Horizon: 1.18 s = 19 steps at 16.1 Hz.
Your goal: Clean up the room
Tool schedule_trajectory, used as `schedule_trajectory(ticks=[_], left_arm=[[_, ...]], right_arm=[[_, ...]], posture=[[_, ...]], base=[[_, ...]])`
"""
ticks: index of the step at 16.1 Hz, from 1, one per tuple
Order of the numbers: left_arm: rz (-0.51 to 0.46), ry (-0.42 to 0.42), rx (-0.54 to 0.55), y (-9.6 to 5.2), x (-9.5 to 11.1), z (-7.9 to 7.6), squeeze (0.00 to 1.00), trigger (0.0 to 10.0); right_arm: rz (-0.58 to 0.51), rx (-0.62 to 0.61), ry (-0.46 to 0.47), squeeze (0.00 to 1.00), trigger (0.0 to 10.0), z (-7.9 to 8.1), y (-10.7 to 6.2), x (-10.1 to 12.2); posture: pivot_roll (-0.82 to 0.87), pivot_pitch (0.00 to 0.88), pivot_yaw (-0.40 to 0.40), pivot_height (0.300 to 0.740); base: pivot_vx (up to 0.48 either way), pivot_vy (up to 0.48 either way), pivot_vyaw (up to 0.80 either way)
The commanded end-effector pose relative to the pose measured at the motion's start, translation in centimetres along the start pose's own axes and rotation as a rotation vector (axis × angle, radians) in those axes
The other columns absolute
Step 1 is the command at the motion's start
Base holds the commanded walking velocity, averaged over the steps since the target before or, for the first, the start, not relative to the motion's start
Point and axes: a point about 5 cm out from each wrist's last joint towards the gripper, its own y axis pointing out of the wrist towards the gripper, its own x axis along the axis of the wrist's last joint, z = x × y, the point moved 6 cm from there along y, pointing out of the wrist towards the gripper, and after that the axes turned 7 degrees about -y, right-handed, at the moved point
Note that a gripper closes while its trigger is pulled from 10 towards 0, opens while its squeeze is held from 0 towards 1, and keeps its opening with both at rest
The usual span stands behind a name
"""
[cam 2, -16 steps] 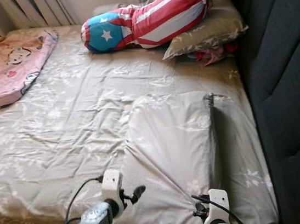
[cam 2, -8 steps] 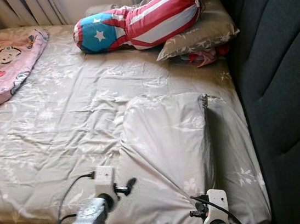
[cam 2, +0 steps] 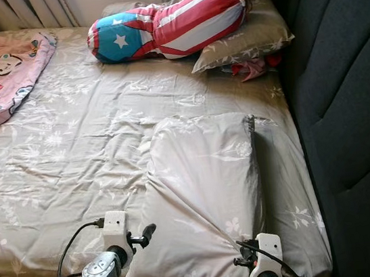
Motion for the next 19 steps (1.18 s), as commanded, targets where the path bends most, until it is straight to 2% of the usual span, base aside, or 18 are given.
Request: schedule_trajectory(ticks=[1,6,9,19], left_arm=[[0.029,0.006,-0.007,-0.34,-1.14,0.01,0.00,10.0],[0.020,0.012,-0.018,-0.30,-1.00,-0.20,0.00,10.0],[0.023,0.009,-0.020,-0.28,-1.07,-0.23,0.00,10.0],[0.042,0.013,-0.031,-0.17,-1.38,-0.65,0.00,10.0]], right_arm=[[0.004,-0.004,-0.004,0.00,10.0,0.18,-0.11,-0.38],[-0.012,-0.012,0.000,0.00,10.0,0.04,-0.11,-0.13],[-0.052,-0.015,0.008,0.00,10.0,0.18,-0.13,0.43],[-0.046,-0.020,-0.002,0.00,10.0,0.20,-0.16,0.21]], posture=[[-0.01,0.177,-0.022,0.683],[0.00,0.181,-0.018,0.683],[-0.01,0.182,-0.017,0.663],[0.00,0.194,-0.009,0.663]], base=[[0.000,0.000,0.00],[0.000,0.000,0.00],[0.000,0.000,0.00],[0.000,0.000,0.00]])
